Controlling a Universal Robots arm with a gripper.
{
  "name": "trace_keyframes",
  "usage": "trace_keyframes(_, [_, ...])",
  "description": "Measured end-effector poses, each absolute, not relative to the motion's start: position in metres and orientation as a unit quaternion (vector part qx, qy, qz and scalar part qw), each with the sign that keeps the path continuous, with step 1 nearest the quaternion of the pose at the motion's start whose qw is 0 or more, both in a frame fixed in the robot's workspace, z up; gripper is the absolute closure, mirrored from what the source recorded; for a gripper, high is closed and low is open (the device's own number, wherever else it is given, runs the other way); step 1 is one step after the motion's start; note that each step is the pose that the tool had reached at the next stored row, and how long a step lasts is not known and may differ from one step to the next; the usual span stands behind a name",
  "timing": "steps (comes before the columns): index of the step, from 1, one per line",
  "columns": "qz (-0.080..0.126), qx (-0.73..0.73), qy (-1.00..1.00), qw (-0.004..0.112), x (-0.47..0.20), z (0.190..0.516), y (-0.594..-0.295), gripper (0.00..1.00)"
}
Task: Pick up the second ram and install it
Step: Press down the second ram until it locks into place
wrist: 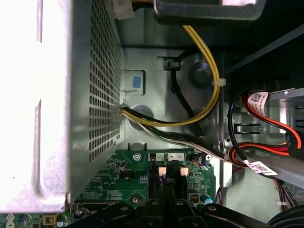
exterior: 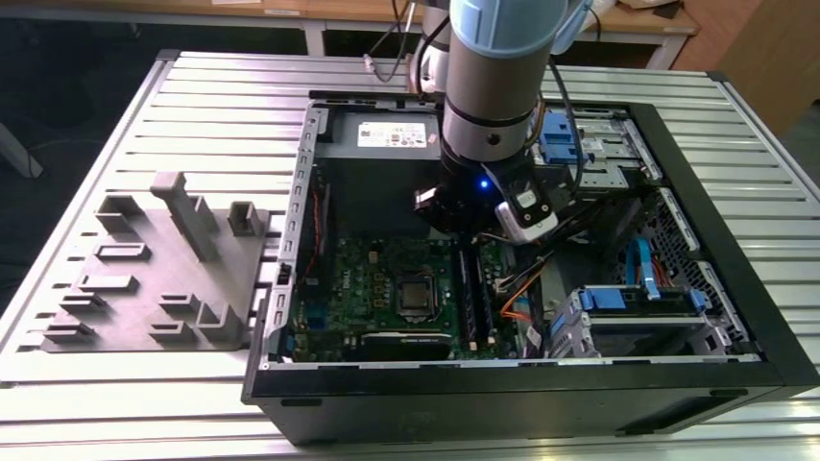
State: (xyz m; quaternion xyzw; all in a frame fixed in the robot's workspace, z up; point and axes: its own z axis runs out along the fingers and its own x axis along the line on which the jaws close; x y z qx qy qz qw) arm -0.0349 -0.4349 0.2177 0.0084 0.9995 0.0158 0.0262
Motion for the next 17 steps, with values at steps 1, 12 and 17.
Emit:
trace_keyframes(1, [0.017, 0.008, 0.999, 0.026, -0.035, 0.219, -0.435, 0.93])
trace_keyframes(12, [0.015, 0.008, 1.000, 0.026, -0.035, 0.248, -0.435, 0.93])
trace_keyframes(17, [0.015, 0.008, 1.000, 0.026, -0.035, 0.249, -0.435, 0.93])
